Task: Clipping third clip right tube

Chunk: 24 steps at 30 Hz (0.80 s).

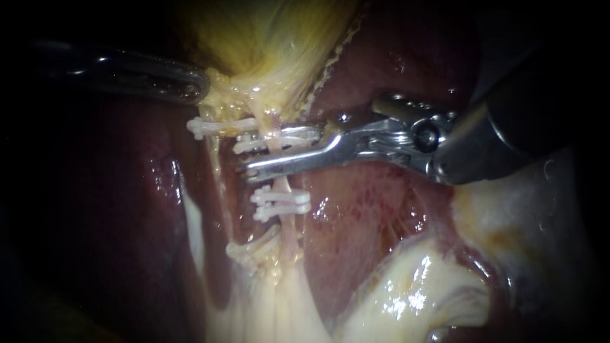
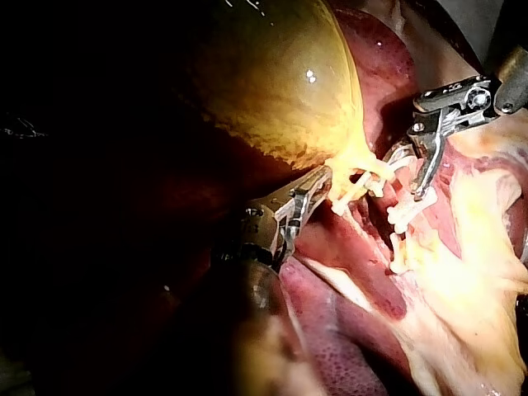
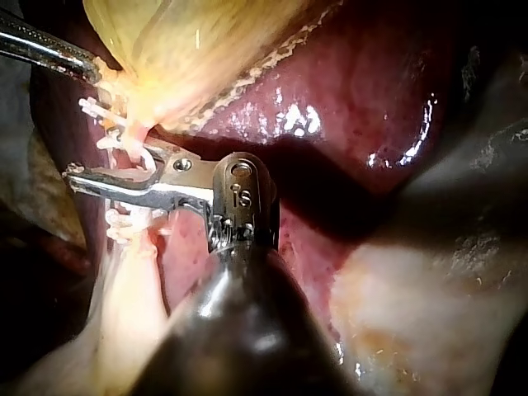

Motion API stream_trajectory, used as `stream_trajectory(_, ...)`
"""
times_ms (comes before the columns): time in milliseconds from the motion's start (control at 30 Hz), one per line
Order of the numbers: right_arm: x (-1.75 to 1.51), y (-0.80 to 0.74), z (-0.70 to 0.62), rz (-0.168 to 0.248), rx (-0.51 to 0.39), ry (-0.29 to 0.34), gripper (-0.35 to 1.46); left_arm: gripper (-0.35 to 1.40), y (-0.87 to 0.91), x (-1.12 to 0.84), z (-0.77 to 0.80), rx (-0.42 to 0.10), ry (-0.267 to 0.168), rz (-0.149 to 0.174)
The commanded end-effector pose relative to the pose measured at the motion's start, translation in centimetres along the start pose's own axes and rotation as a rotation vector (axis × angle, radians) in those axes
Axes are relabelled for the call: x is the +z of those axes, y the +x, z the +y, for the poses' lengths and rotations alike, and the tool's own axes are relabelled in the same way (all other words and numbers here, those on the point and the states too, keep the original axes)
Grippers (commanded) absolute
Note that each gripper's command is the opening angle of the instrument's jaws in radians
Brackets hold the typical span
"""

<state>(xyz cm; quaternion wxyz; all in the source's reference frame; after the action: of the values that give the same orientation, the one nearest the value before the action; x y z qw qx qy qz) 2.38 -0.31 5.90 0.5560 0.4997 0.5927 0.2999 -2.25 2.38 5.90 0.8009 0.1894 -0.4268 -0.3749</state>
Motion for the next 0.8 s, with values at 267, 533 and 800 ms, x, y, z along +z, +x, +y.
stream_trajectory(267, -0.01, 0.08, -0.05, 0.014, 0.010, -0.020, 0.35, -0.35, 0.00, 0.01, 0.00, -0.001, -0.001, 0.000)
stream_trajectory(533, 0.00, 0.07, -0.03, 0.013, 0.009, -0.019, 0.01, -0.35, -0.01, 0.04, -0.01, -0.001, -0.006, -0.001)
stream_trajectory(800, -0.03, 0.03, -0.02, 0.013, 0.073, -0.035, -0.35, -0.35, -0.02, 0.06, -0.01, -0.002, -0.007, -0.001)
